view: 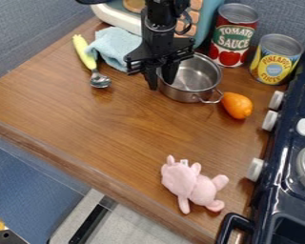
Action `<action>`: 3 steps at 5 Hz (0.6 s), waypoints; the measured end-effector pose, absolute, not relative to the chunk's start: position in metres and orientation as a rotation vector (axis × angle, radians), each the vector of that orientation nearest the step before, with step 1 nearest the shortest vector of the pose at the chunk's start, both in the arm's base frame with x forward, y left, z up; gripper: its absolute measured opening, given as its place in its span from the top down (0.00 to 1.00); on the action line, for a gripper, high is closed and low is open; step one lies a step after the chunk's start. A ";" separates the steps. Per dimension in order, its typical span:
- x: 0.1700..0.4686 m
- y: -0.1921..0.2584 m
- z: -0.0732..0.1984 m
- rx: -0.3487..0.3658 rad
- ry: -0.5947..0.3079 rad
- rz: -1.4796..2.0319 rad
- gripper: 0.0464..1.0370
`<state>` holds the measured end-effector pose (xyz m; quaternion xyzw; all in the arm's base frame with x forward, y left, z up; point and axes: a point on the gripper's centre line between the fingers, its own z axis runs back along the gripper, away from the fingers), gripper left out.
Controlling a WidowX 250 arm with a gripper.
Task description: Move the silver pot on the upper center of the table
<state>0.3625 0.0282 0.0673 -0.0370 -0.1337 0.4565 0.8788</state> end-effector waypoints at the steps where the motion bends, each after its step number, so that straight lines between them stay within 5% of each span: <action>1: 0.360 0.024 0.081 -0.071 -0.300 0.944 0.18; 2: 0.357 0.025 0.104 -0.079 -0.336 0.950 0.02; 3: 0.347 0.028 0.143 -0.087 -0.409 0.946 0.03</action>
